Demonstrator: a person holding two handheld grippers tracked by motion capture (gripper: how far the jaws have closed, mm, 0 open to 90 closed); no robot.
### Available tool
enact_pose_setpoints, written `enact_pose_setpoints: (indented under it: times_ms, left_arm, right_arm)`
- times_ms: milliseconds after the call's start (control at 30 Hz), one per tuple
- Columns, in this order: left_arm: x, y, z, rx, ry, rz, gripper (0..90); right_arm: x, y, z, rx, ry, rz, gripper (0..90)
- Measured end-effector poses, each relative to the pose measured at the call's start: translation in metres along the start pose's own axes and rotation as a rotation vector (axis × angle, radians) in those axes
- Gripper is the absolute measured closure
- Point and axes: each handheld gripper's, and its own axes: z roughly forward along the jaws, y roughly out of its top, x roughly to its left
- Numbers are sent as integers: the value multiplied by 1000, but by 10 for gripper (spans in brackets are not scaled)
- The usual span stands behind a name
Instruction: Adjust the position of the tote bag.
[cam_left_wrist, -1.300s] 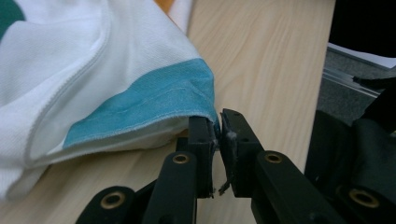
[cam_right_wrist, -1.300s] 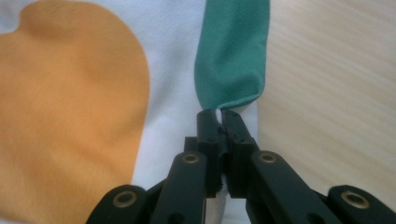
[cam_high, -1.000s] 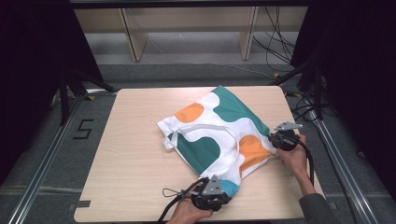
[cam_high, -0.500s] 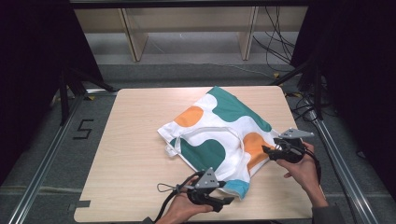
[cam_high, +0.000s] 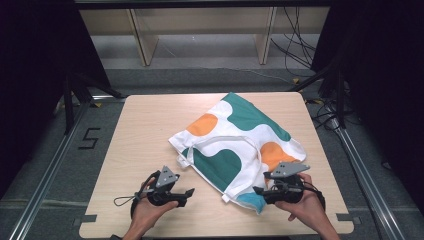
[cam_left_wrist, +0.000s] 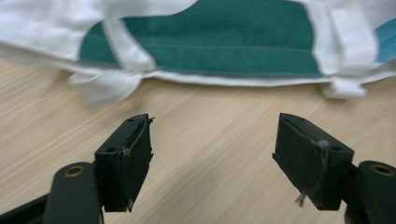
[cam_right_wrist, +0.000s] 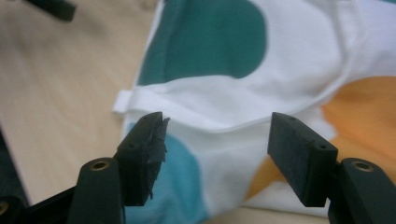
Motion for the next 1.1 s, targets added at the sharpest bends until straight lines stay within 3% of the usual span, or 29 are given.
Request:
enact_pose_setpoints:
  times_ms: [100,133,200,367,433,467,567,600,633,733,800,833,867,900,967,1000,1033,1100]
  left_arm:
    - [5,-4,-2,2,11,-31,265]
    - [7,-5,-3,2,18,-26,262]
    - [10,-7,-1,15,25,-44,259]
    - [12,-7,0,23,15,-43,254]
    - [12,-8,1,39,8,-37,252]
    - [12,-8,0,55,12,-17,244]
    - [10,-8,4,34,3,-40,244]
    - [11,-8,2,52,5,-18,243]
    - [10,-7,3,43,6,-26,241]
    - [10,-7,4,47,7,-21,238]
    - [10,-8,4,65,5,-21,237]
    - [10,-7,4,66,5,-16,238]
    - [10,-7,4,66,5,-16,237]
    - [10,-7,4,65,5,-17,237]
    - [11,-8,5,66,9,-17,235]
    - [11,-8,4,63,15,-30,234]
    - [13,-8,3,59,17,-18,234]
    - [15,-8,2,50,26,-44,234]
  right_arm:
    - [17,-2,2,23,3,-62,374]
    - [25,-3,4,39,22,-55,374]
    - [28,-5,9,43,20,-83,378]
    - [36,-11,20,64,21,-99,419]
    - [39,-11,22,96,6,-140,447]
    - [42,-12,25,114,-36,-187,490]
    - [43,-12,25,109,-58,-216,525]
    - [42,-12,24,108,-58,-232,534]
    - [42,-11,23,96,-66,-219,538]
    - [44,-14,26,128,-71,-224,536]
    - [47,-15,30,164,-72,-249,537]
    - [47,-15,33,161,-86,-313,540]
    - [47,-15,33,161,-86,-313,540]
    - [50,-16,34,185,-120,-291,561]
    - [46,-18,37,201,-131,-336,611]
    - [48,-19,35,210,-154,-305,672]
    - [48,-19,33,201,-154,-309,712]
    - [47,-20,27,193,-149,-301,772]
